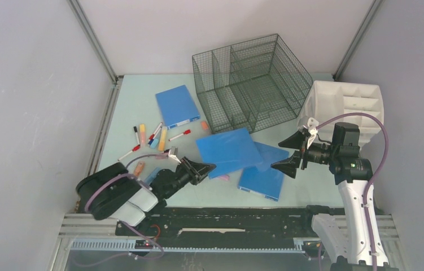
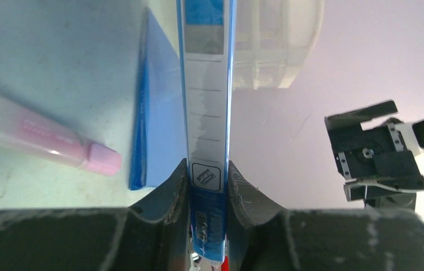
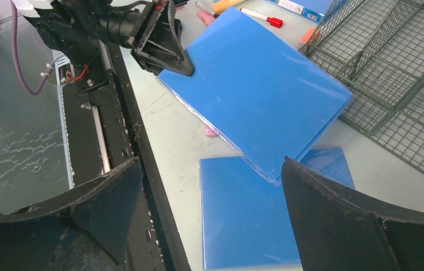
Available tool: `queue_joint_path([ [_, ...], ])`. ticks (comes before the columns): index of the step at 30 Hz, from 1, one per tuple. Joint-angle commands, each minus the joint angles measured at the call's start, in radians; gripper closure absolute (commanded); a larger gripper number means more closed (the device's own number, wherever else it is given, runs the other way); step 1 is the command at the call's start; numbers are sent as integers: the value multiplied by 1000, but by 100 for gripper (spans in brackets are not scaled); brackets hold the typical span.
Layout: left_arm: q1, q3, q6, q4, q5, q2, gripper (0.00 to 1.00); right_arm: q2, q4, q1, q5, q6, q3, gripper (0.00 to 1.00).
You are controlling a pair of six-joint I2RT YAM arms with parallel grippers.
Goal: Organize the desk
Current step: Pick up the folder from the center of the board.
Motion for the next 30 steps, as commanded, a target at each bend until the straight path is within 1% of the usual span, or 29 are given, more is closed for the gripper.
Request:
queue_joint_path([
  [1, -15, 0, 140, -206, 40, -197, 100, -11, 3, 7, -16, -20, 1, 0],
  [2, -22, 28, 179, -308, 38, -287, 100, -11, 2, 8, -17, -20, 1, 0],
  [4, -39, 94, 278, -568, 8, -447, 100, -10, 1, 9, -20, -20, 1, 0],
  [5, -54, 135, 362, -784, -23, -526, 100, -12, 2, 9, -22, -20, 1, 0],
  [6, -73, 182, 405, -876, -80, -608, 100, -12, 2, 9, -23, -20, 1, 0],
  [7, -92, 223, 492, -1032, -131, -675, 100, -12, 2, 9, -25, -20, 1, 0],
  [8, -101, 250, 543, -1102, -164, -730, 100, -14, 2, 9, -28, -18, 1, 0],
  [9, -104, 266, 583, -1138, -176, -776, 100, -14, 2, 9, -31, -17, 1, 0],
  [12, -103, 278, 687, -1169, -173, -865, 100, -13, 3, 11, -48, -14, 1, 0],
  [16, -103, 301, 783, -1142, -109, -893, 100, -5, 16, 15, -60, 5, -1, 0],
  [22, -103, 329, 904, -1052, 8, -907, 100, 14, 171, 29, -10, 178, -40, 0],
  [25, -103, 339, 941, -1027, 55, -914, 100, 39, 245, 30, 53, 271, -52, 0],
  [27, -103, 346, 952, -1016, 81, -919, 100, 55, 271, 30, 90, 306, -53, 0],
  [30, -104, 342, 945, -973, 129, -921, 100, 70, 295, 30, 86, 337, -52, 0],
])
